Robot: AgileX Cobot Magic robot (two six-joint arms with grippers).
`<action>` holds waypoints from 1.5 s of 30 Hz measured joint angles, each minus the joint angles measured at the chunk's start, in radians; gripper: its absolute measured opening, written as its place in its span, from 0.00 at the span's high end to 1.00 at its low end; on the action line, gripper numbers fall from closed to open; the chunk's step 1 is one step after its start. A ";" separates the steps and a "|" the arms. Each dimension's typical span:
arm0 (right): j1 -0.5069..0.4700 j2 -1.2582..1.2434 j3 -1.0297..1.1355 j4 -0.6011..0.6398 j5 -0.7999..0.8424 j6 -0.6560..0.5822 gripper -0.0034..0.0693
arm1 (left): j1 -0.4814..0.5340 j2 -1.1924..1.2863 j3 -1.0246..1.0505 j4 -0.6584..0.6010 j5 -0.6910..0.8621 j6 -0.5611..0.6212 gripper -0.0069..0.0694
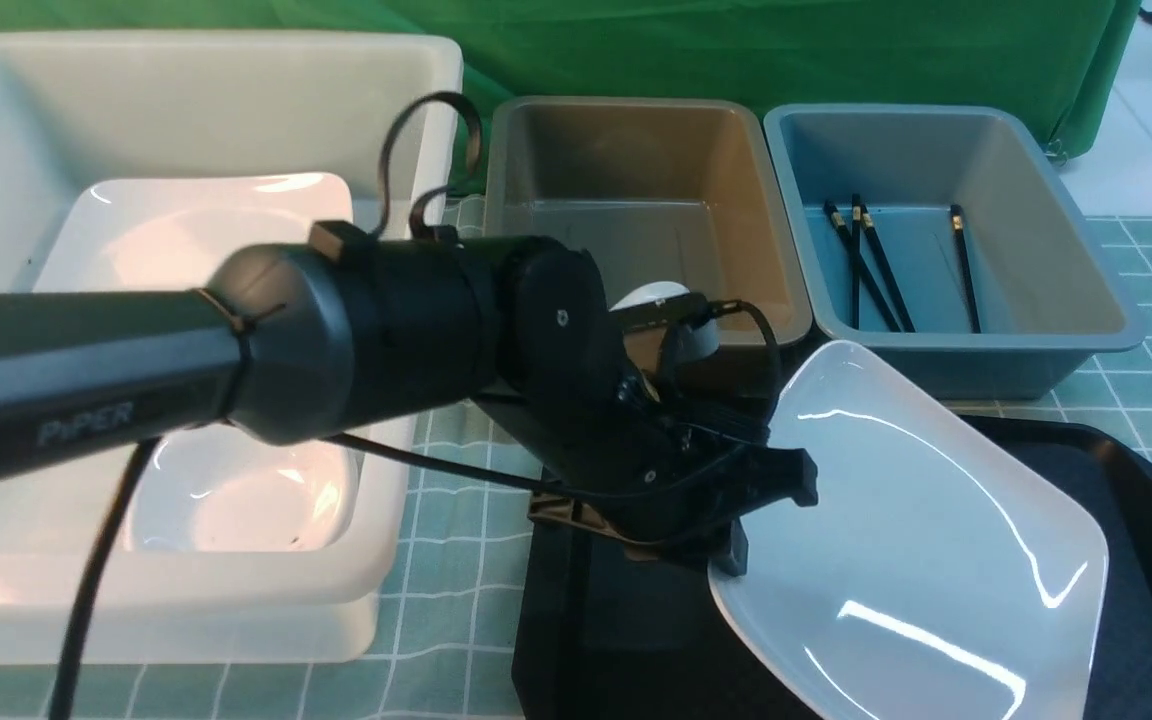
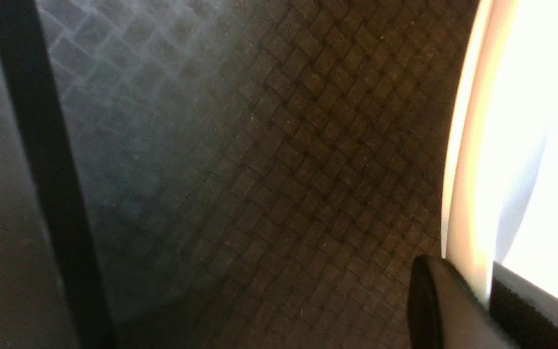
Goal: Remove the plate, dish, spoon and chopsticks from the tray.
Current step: Use the left arm to grab a plate from the dinner plate, then use the left arm to put the plate into the large storage box on the left
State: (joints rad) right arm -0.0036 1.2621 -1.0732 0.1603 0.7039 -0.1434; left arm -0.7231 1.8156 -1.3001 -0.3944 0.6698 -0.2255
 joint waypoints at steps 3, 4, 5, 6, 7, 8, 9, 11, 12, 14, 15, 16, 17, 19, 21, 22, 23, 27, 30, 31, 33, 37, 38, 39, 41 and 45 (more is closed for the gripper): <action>0.000 0.000 0.000 0.000 -0.002 0.000 0.53 | 0.002 -0.004 0.000 -0.009 0.009 0.035 0.88; 0.000 0.000 0.000 0.000 -0.002 0.000 0.53 | 0.002 -0.005 0.000 -0.017 0.019 0.044 0.88; 0.000 0.000 0.000 0.000 -0.002 0.000 0.53 | 0.002 -0.005 0.000 -0.025 0.027 0.054 0.88; 0.000 0.000 0.000 0.000 -0.002 0.000 0.53 | 0.002 -0.005 0.000 -0.028 0.031 0.056 0.88; 0.000 0.000 0.000 0.000 -0.002 0.000 0.53 | 0.002 -0.006 0.000 -0.037 0.036 0.068 0.88; 0.000 0.000 0.000 0.000 -0.002 0.000 0.53 | 0.002 -0.006 0.000 -0.052 0.042 0.087 0.88; 0.000 0.000 0.000 0.000 -0.002 0.000 0.53 | 0.002 -0.008 0.000 -0.067 0.047 0.103 0.88; 0.000 0.000 0.000 0.000 -0.002 0.000 0.53 | 0.002 -0.008 0.000 -0.074 0.047 0.115 0.88; 0.000 0.000 0.000 0.000 -0.002 0.000 0.53 | 0.002 -0.011 0.000 -0.078 0.046 0.123 0.88; 0.000 0.000 0.000 0.000 -0.002 0.000 0.53 | 0.002 -0.013 0.000 -0.080 0.042 0.124 0.88; 0.000 0.000 0.000 0.000 -0.002 0.000 0.53 | 0.002 -0.014 0.000 -0.080 0.041 0.126 0.88; 0.000 0.000 0.000 0.000 -0.002 0.000 0.53 | 0.002 -0.015 0.001 -0.080 0.039 0.126 0.88; 0.000 0.000 0.000 0.000 -0.002 0.000 0.53 | 0.002 -0.018 0.001 -0.080 0.036 0.126 0.88; 0.000 0.000 0.000 0.000 -0.002 0.000 0.53 | 0.002 -0.024 0.001 -0.080 0.030 0.130 0.88; 0.000 0.000 0.000 0.000 -0.004 0.000 0.53 | 0.005 -0.031 0.001 -0.080 0.027 0.130 0.88; 0.000 0.000 0.000 0.000 -0.006 0.000 0.53 | 0.007 -0.036 0.001 -0.080 0.027 0.130 0.88; 0.000 0.000 0.000 0.000 -0.009 0.000 0.53 | 0.014 -0.039 -0.002 -0.081 0.027 0.130 0.88; 0.000 0.000 0.000 0.000 -0.015 0.000 0.55 | 0.052 -0.040 -0.017 -0.102 0.057 0.138 0.88; 0.000 0.000 0.000 0.000 -0.018 0.000 0.56 | 0.074 -0.044 -0.023 -0.117 0.064 0.156 0.88; 0.000 0.000 0.000 0.000 -0.018 0.000 0.56 | 0.077 -0.047 -0.024 -0.121 0.065 0.163 0.88; 0.000 0.000 0.000 0.000 -0.018 0.000 0.56 | 0.081 -0.050 -0.027 -0.127 0.066 0.174 0.88; 0.000 0.000 0.000 0.000 -0.018 0.000 0.56 | 0.082 -0.061 -0.029 -0.130 0.070 0.181 0.88; 0.000 0.000 0.000 0.000 -0.018 0.000 0.56 | 0.082 -0.062 -0.029 -0.130 0.071 0.182 0.88; 0.000 0.000 0.000 0.000 -0.018 0.000 0.56 | 0.082 -0.066 -0.029 -0.129 0.072 0.182 0.87; 0.000 0.000 0.000 0.000 -0.018 0.000 0.56 | 0.082 -0.073 -0.031 -0.127 0.074 0.182 0.87; 0.000 0.000 0.000 0.000 -0.020 0.000 0.56 | 0.082 -0.075 -0.035 -0.115 0.075 0.183 0.87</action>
State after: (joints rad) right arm -0.0036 1.2621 -1.0732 0.1603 0.6839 -0.1434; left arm -0.6416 1.7405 -1.3347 -0.5094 0.7443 -0.0429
